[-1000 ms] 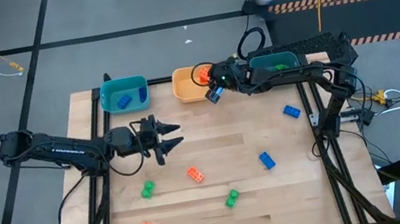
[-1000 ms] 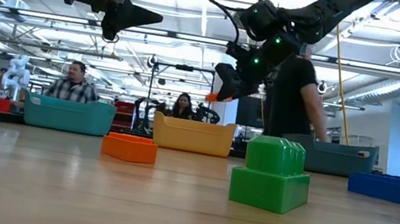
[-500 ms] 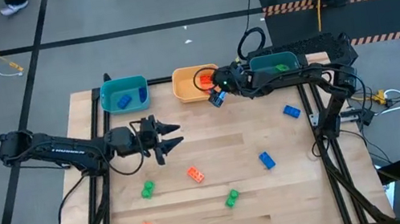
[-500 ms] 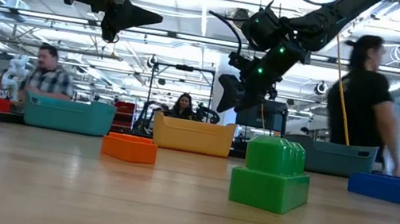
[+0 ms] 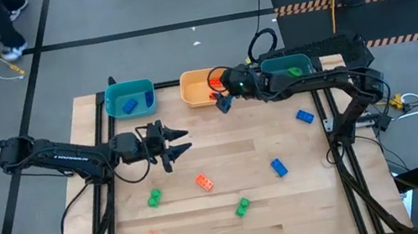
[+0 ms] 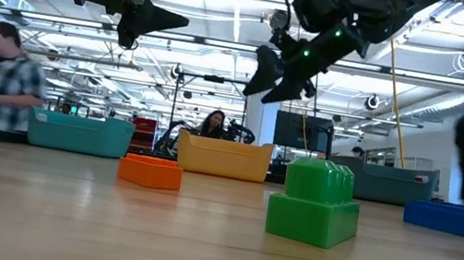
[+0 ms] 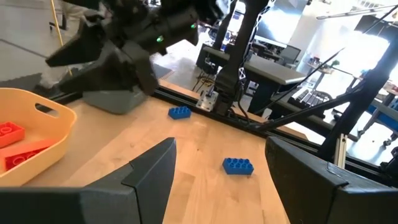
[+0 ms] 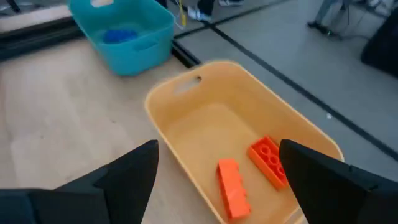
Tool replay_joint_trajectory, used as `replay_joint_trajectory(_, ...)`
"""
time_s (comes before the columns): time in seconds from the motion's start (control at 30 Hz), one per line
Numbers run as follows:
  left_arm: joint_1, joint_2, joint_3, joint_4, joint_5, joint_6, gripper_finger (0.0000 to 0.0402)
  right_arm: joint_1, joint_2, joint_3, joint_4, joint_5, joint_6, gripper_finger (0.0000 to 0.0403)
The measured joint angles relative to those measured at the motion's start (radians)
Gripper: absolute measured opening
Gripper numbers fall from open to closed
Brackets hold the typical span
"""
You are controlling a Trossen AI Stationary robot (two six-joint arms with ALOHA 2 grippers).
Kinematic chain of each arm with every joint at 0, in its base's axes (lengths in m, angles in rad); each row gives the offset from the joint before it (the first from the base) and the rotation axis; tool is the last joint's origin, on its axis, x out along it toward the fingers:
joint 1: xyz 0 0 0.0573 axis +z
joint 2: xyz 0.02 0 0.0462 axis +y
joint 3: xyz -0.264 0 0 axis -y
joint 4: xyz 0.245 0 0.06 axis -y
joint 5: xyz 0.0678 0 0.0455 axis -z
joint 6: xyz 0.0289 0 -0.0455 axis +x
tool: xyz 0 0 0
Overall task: Sort & place blocks by color
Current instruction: Put the green game piece into the dark blue bin
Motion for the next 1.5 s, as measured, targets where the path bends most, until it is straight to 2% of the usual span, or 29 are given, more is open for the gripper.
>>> replay_joint_trajectory(0.07,0.000,0.000,0.000,0.000,0.000,0.000,0.0248,0.010,-0.010,-0.012,-0.035,-0.009,0.011,0.0328)
replay_joint_trajectory(0.23,0.000,0.000,0.000,-0.003,0.000,0.000,0.0248,0.060,-0.051,-0.058,-0.050,-0.136,0.019,0.0328)
replay_joint_trajectory(0.57,-0.027,0.000,0.000,-0.008,0.015,-0.042,0.0248,0.140,-0.184,-0.271,-0.004,-0.111,0.025,0.0328)
replay_joint_trajectory(0.93,-0.109,0.000,0.005,-0.024,0.041,-0.139,0.0248,0.156,-0.393,-0.513,0.214,-0.137,0.010,0.0328)
replay_joint_trajectory(1.1,-0.155,0.000,0.107,-0.244,0.027,-0.179,0.0248,0.156,-0.459,-0.567,0.282,-0.140,-0.005,0.0329)
replay_joint_trajectory(1.3,-0.218,0.029,0.348,-0.744,-0.119,-0.214,0.0248,0.156,-0.478,-0.595,0.274,-0.140,-0.049,0.0329)
replay_joint_trajectory(1.5,-0.230,0.115,0.541,-1.104,-0.157,-0.478,0.0248,0.156,-0.478,-0.595,0.278,-0.184,-0.044,0.0329)
